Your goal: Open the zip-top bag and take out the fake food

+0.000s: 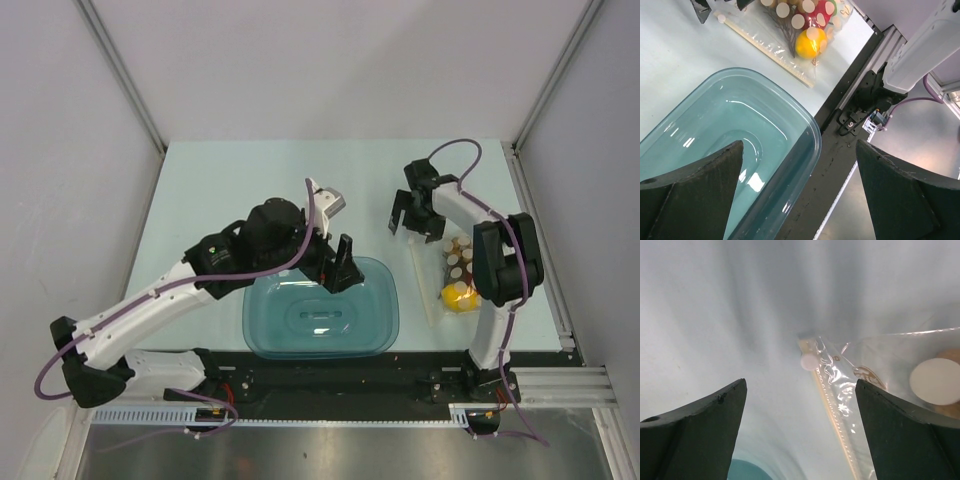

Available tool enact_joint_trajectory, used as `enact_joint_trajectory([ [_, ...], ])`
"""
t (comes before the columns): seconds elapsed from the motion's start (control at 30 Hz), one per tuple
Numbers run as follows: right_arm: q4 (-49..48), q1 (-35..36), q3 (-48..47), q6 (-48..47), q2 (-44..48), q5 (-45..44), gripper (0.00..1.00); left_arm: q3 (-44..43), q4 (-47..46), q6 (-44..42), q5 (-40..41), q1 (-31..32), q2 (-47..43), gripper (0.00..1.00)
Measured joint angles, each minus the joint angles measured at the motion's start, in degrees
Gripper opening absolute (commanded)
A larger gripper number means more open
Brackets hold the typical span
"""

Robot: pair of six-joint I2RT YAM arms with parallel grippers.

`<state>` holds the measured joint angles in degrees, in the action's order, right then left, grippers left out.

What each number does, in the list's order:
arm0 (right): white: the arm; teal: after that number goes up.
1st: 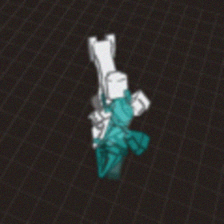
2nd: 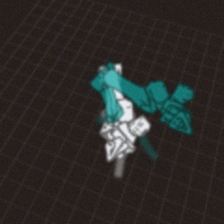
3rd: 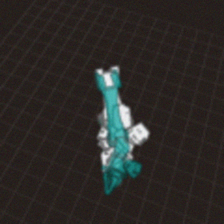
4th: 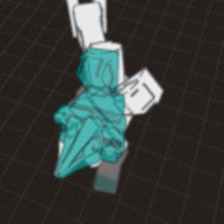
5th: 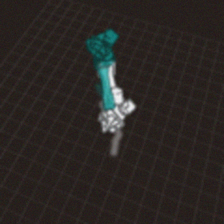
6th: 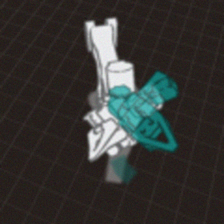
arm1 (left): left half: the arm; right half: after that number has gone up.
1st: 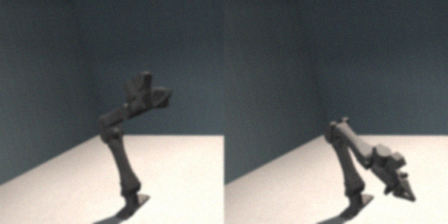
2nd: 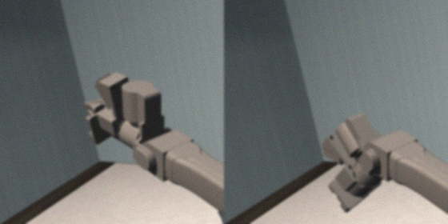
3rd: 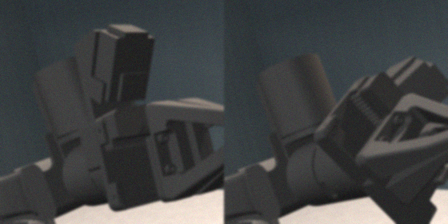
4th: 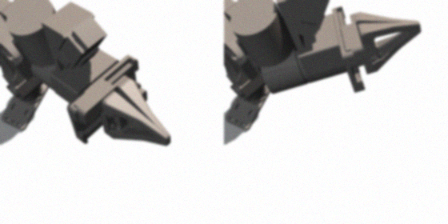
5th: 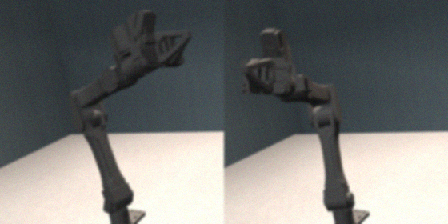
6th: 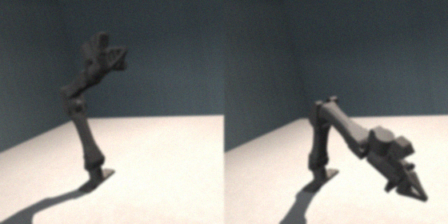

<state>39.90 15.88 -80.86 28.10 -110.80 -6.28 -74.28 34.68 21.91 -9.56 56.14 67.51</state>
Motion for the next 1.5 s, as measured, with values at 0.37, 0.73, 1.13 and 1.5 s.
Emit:
enact_joint_trajectory([
  [0.37, 10.91, 5.73, 13.25, -1.79, 23.45, -7.06, 0.67, -1.44, -2.16, 0.81, -1.92, 0.0, 2.69, 0.96],
  [0.73, 9.86, 11.98, 19.08, -4.59, 18.18, -15.37, 0.62, 3.52, -7.1, 7.34, -4.42, 0.0, 0.7, 0.95],
  [1.13, 2.51, 7.19, 18.58, -10.21, 10.43, -10.47, 0.46, 5.51, -7.32, 9.66, -3.61, 0.11, -4.55, 0.95],
  [1.5, -1.31, 4.9, 18.75, -10.34, 10.08, -4.26, 0.0, 3.61, -7.08, 9.55, -3.15, 0.11, 0.85, 0.95],
])
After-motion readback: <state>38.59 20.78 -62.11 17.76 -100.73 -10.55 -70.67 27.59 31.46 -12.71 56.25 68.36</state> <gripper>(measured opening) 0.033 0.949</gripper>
